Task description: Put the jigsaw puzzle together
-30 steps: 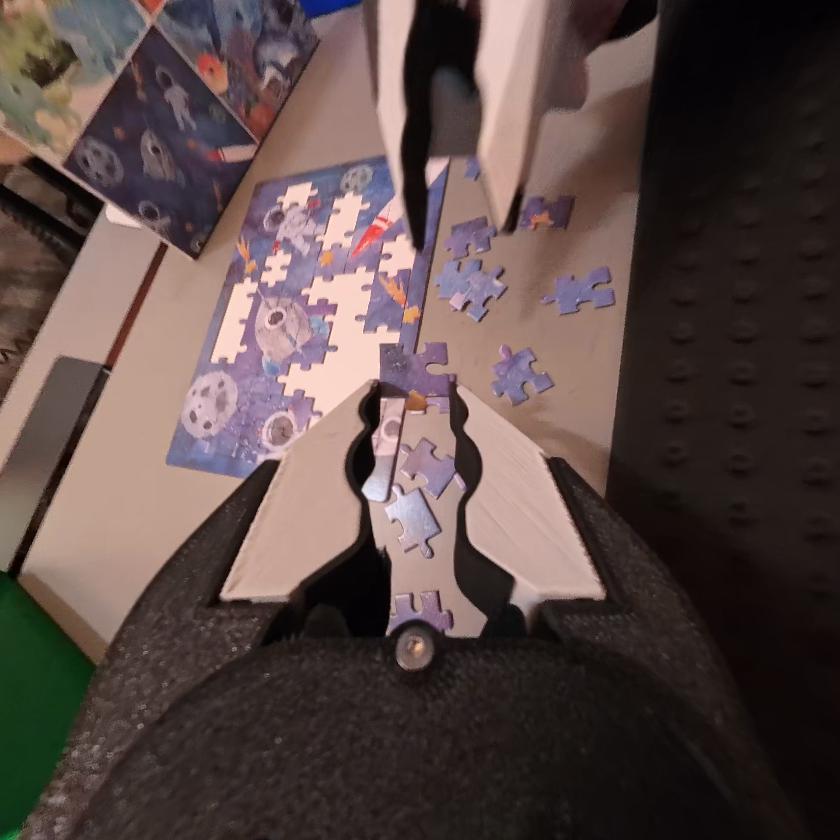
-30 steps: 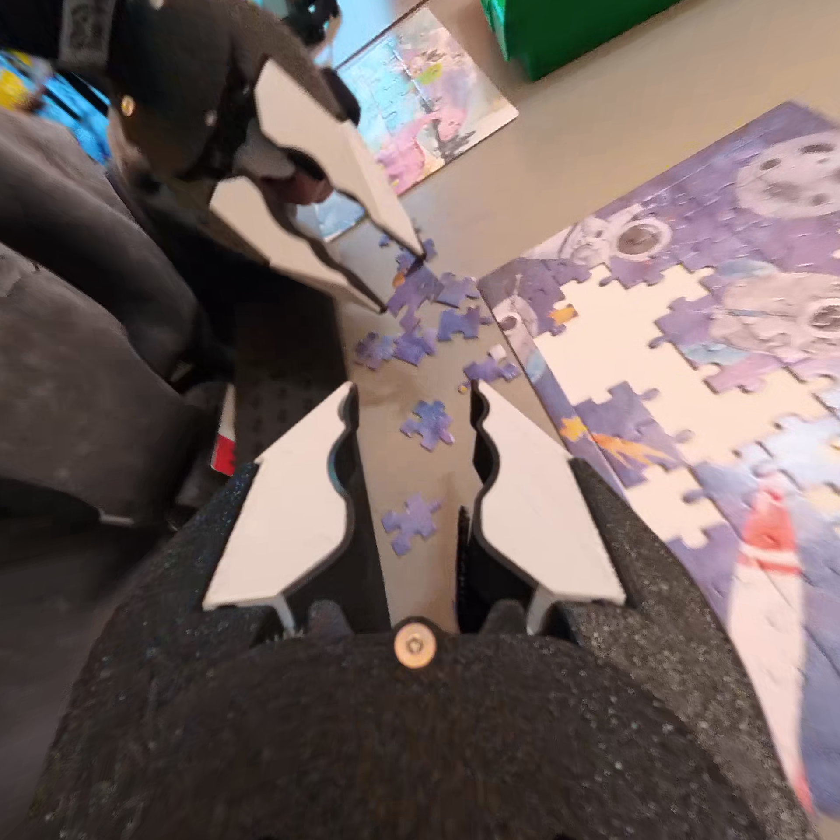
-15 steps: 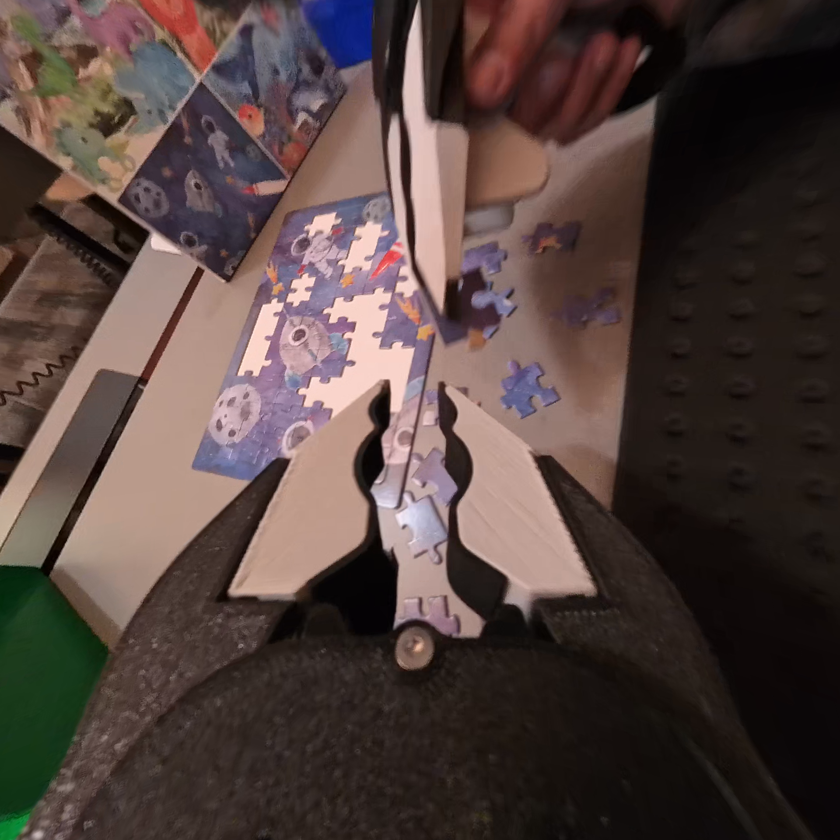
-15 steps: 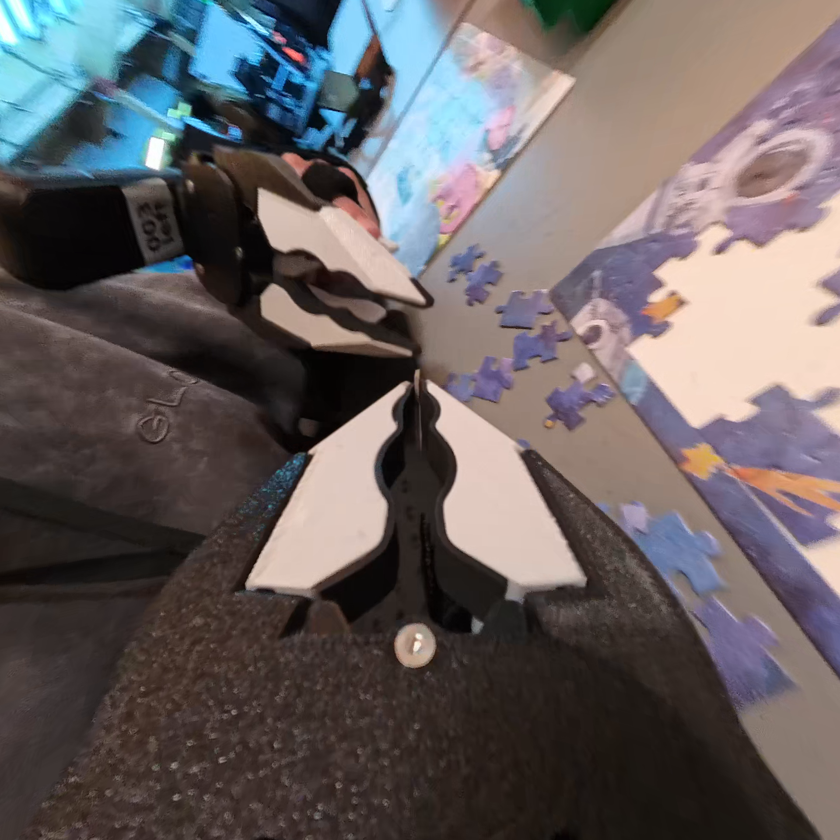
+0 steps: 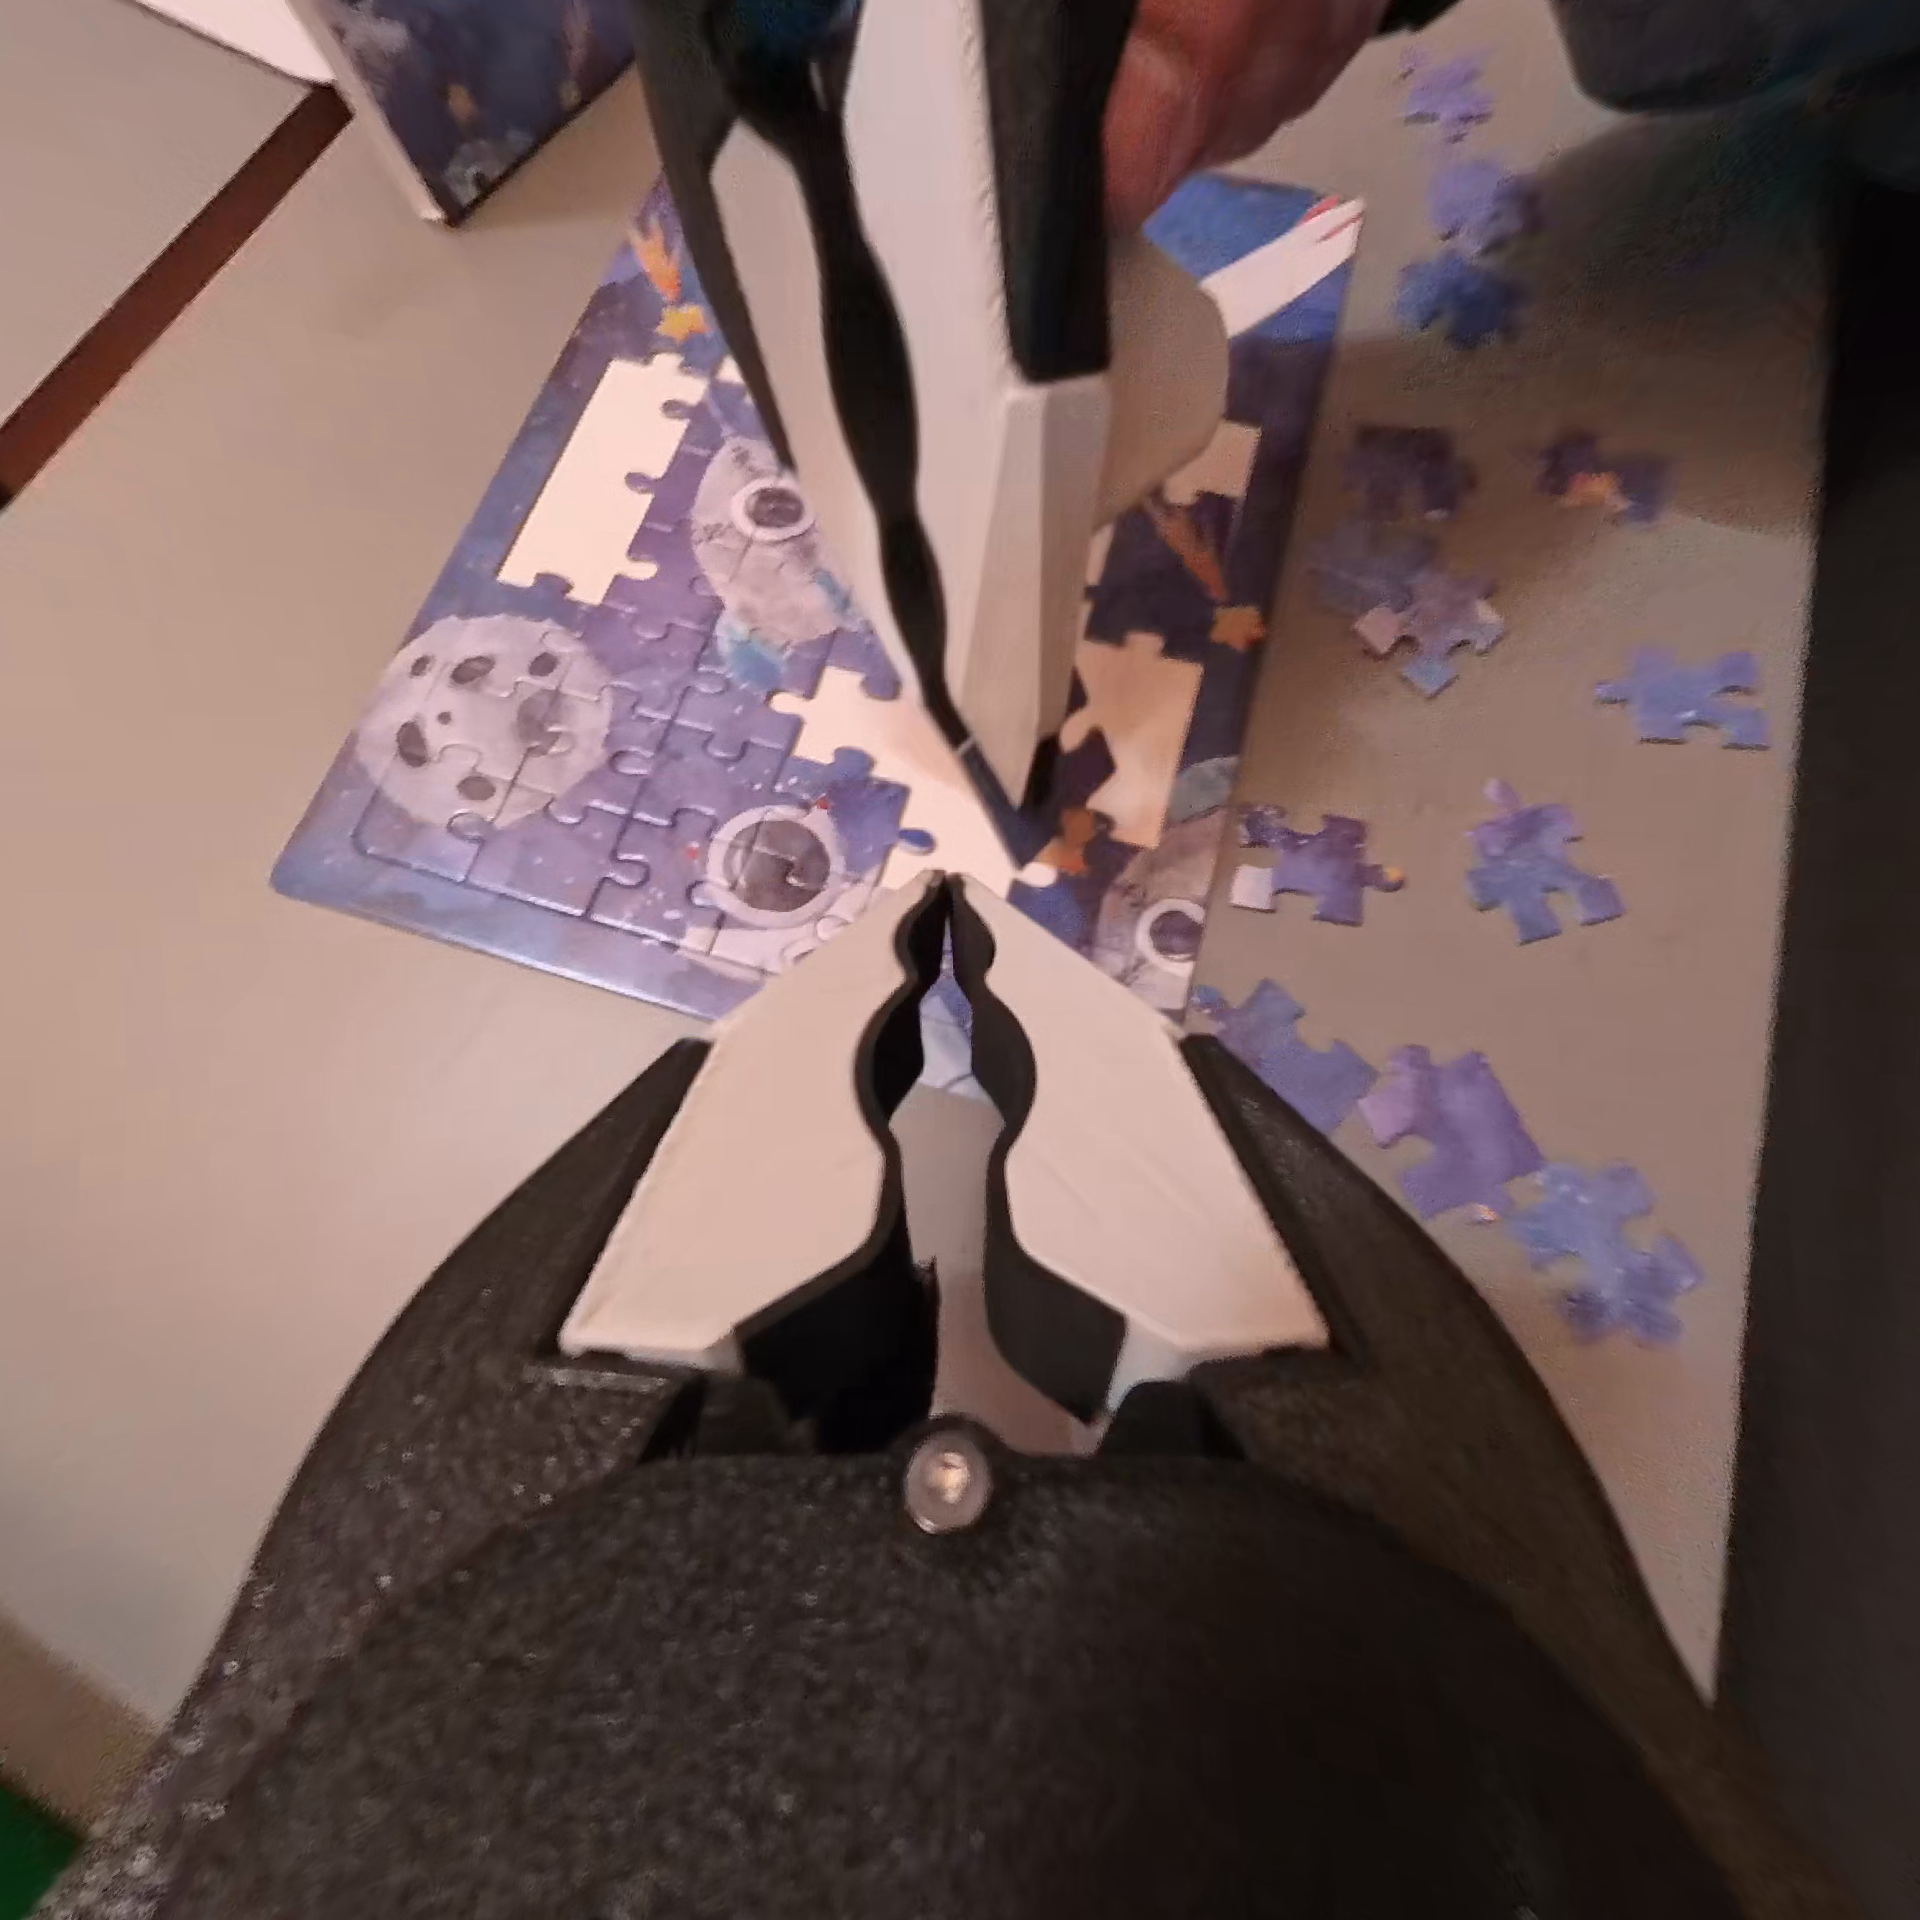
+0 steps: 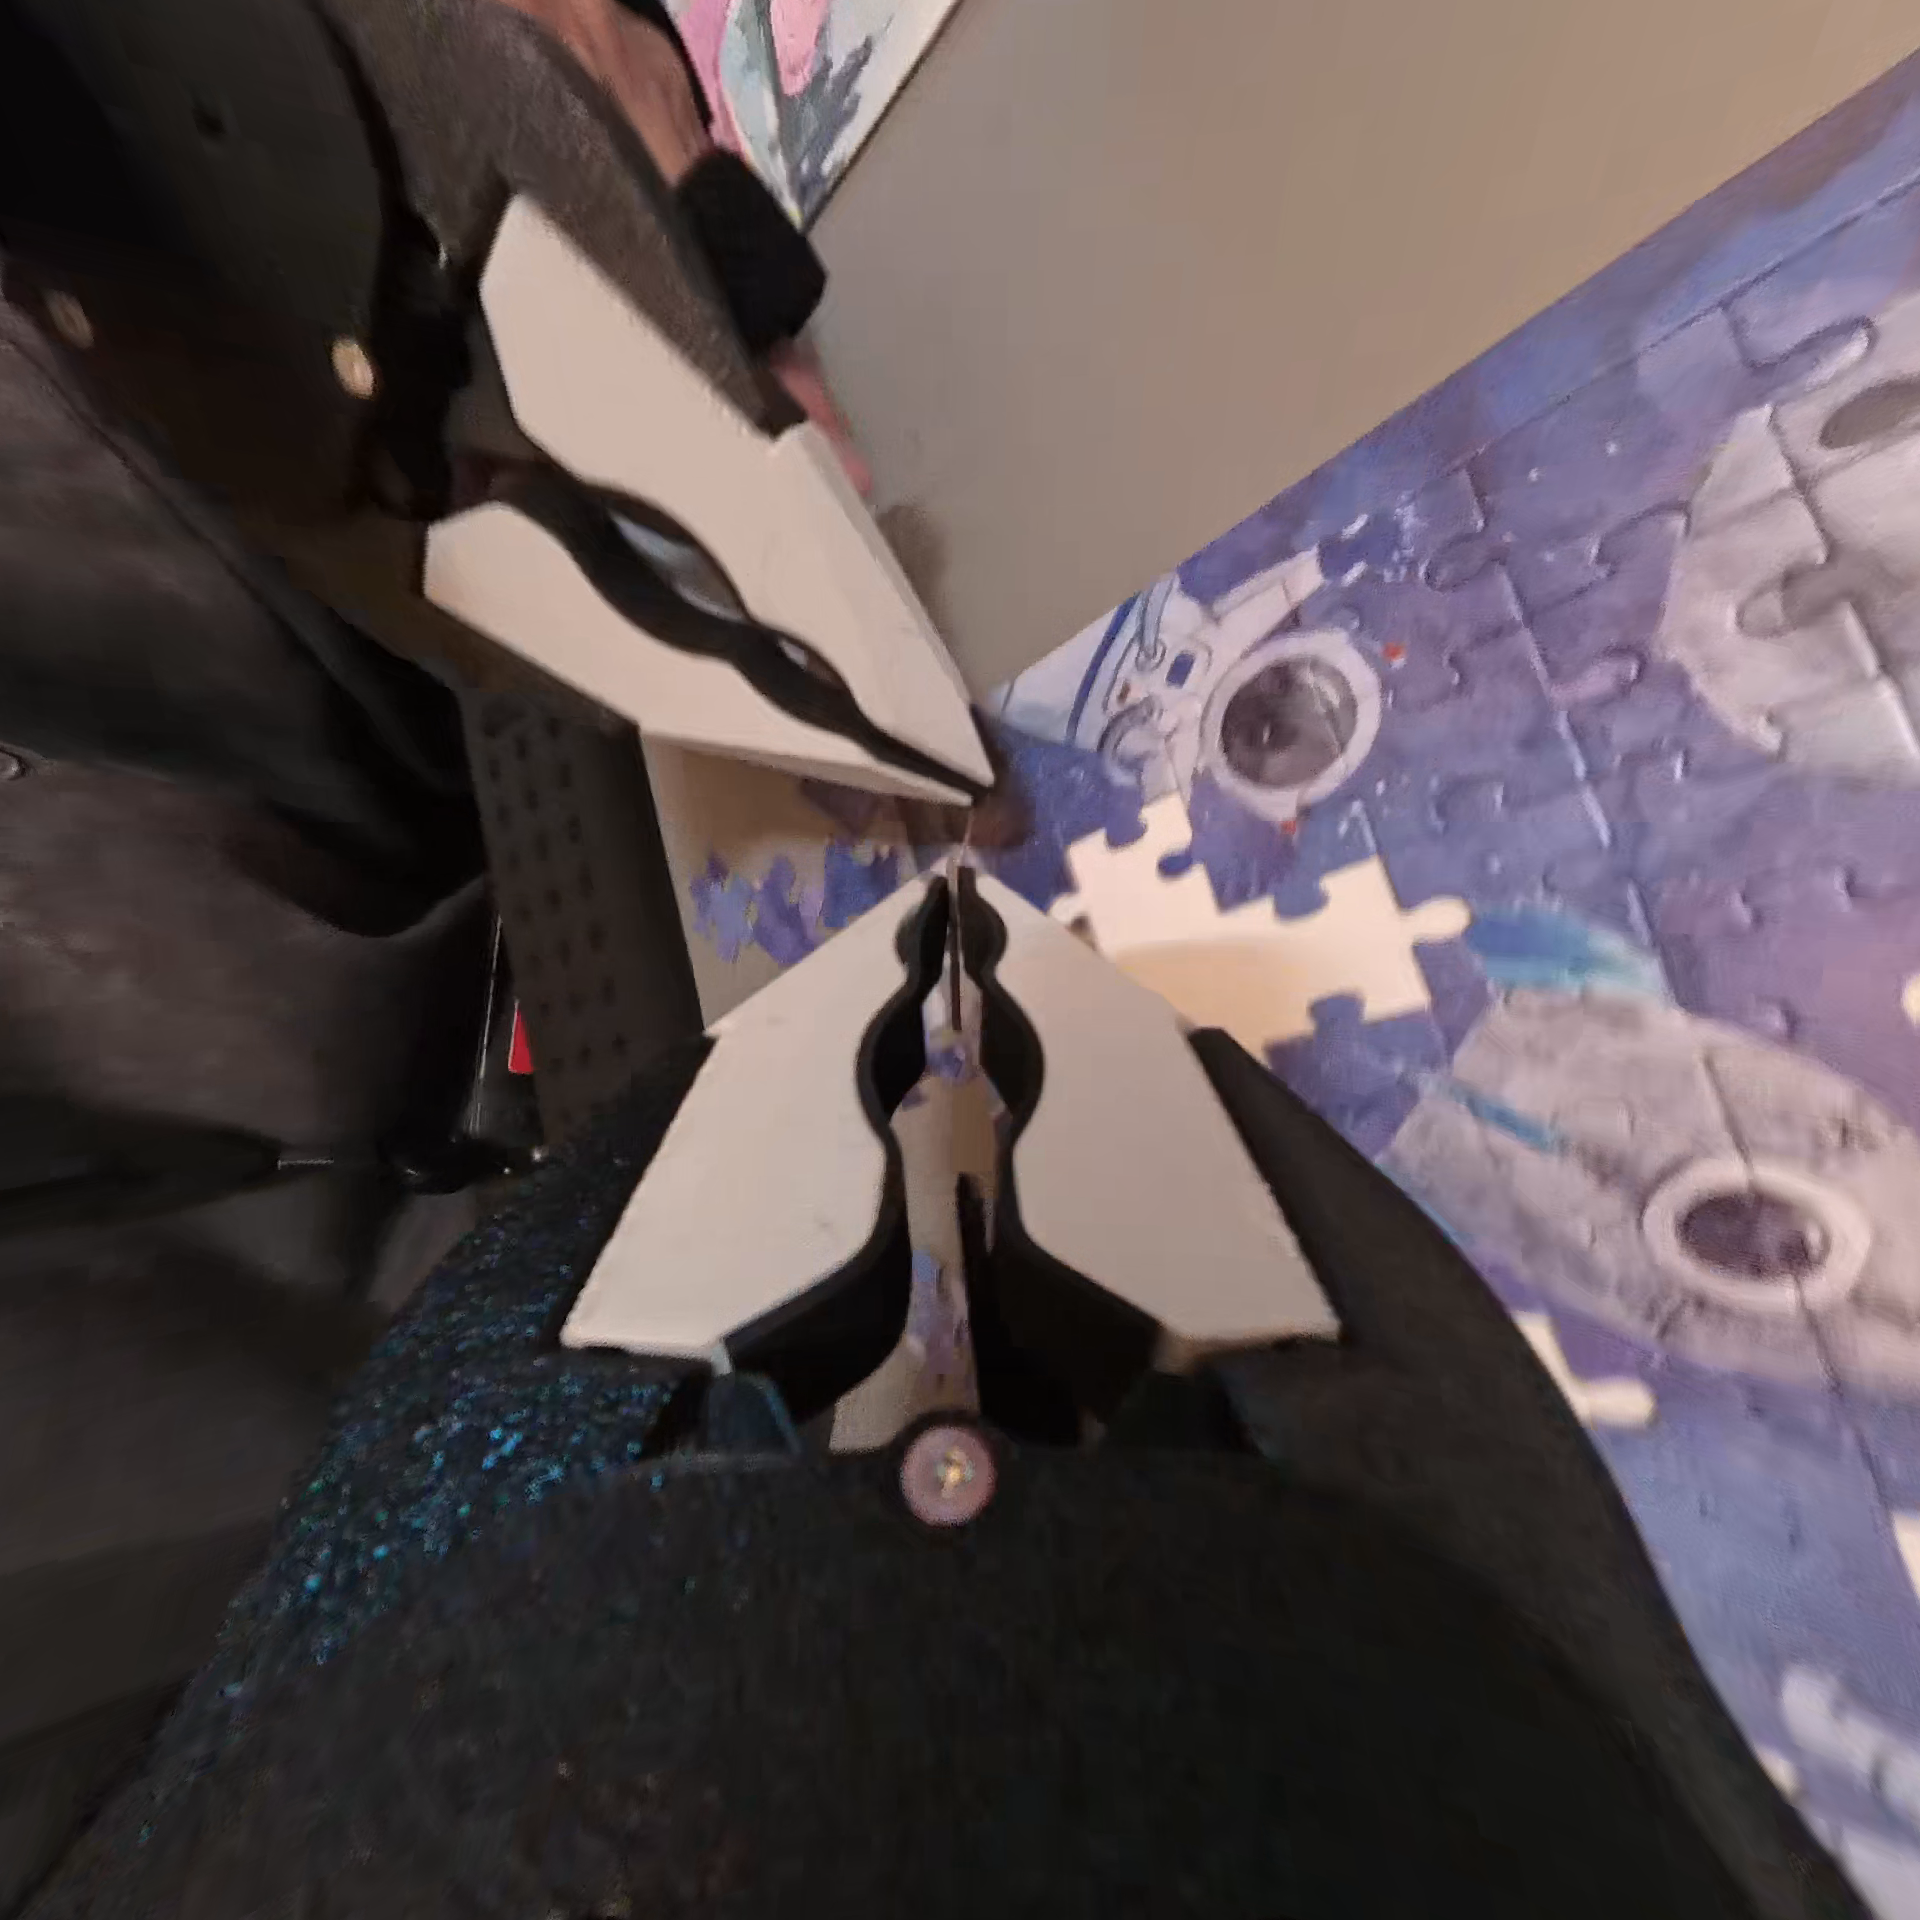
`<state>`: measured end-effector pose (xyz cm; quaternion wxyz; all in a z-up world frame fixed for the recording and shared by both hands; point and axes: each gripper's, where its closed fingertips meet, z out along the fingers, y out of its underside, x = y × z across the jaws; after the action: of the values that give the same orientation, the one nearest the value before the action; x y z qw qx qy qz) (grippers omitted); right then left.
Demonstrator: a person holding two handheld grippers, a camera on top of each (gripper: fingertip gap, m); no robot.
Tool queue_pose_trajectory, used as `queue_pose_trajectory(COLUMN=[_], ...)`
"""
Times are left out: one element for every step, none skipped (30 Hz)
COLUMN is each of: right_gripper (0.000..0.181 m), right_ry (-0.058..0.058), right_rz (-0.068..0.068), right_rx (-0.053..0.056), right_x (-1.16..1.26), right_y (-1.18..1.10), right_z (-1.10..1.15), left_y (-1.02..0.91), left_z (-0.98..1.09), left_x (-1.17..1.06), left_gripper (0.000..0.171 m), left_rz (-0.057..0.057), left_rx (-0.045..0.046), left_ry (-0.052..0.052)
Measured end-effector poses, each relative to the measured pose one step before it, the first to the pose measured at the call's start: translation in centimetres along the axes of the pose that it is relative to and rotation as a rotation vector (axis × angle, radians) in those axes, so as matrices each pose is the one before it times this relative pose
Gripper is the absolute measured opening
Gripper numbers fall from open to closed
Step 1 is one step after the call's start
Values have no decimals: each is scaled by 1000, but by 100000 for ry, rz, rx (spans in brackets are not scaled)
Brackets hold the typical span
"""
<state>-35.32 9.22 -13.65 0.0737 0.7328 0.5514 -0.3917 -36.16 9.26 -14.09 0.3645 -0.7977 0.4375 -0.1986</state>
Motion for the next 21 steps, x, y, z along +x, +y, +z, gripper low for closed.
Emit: queue_pose_trajectory(right_gripper=[2,2,2,2,2,2,2,2,2,2,2,2,2,2,2,2,1,3,4,2,2], right_ry=[-2319,-2412,-547,221,582,321,114,-684,-975,-1090,-1549,-1746,-1067,71,957,1254,2198,3646,2599,637,1045], right_rz=[-1043,-888,-393,-442,-1431,-2474,-2081,-109,419,316,697,1157,531,-599,-1985,-2950,-2945,-2872,-2845,-2589,-1533], right_rx=[1727,1999,1354,-217,-882,-889,-734,-536,530,2298,2976,2525,1028,164,461,671,-1,-1036,-1001,135,300], right_x=[240,65,316,385,335,166,111,35,-25,-79,-135,99,-11,111,97,25,77,260,69,-219,-80], right_y=[-638,-557,-290,38,189,224,186,228,76,-103,-179,103,171,270,207,109,141,228,160,-29,-80], right_z=[416,280,247,186,145,136,183,39,50,15,-3,48,127,140,127,64,31,-47,-103,-127,-114], left_y=[179,340,351,216,189,254,305,323,241,106,32,14,13,34,97,197,85,-27,26,29,7], left_z=[114,146,171,162,161,203,167,103,54,19,5,-1,-5,37,87,149,98,2,-11,-9,6], left_x=[1,-84,-217,-61,140,104,-103,-209,-200,-143,-96,-62,-81,-116,-146,-86,-22,-8,-5,-10,-12], left_gripper=[0,0,0,0,0,0,0,0,0,0,0,0,0,0,0,0,0,0,0,0,0], left_rz=[-151,307,559,117,-172,149,768,1272,1268,970,529,97,-79,-79,-92,-13,47,-13,148,573,1077], left_rx=[-4,-892,-1002,-506,-506,-1005,-1466,-1573,-954,-134,185,209,156,-95,-457,-833,15,569,-63,-28,104], left_ry=[-15,-524,-1225,-128,1085,737,-776,-1685,-1648,-1313,-824,-470,-370,-457,-508,-329,-171,-112,-143,-289,-514])
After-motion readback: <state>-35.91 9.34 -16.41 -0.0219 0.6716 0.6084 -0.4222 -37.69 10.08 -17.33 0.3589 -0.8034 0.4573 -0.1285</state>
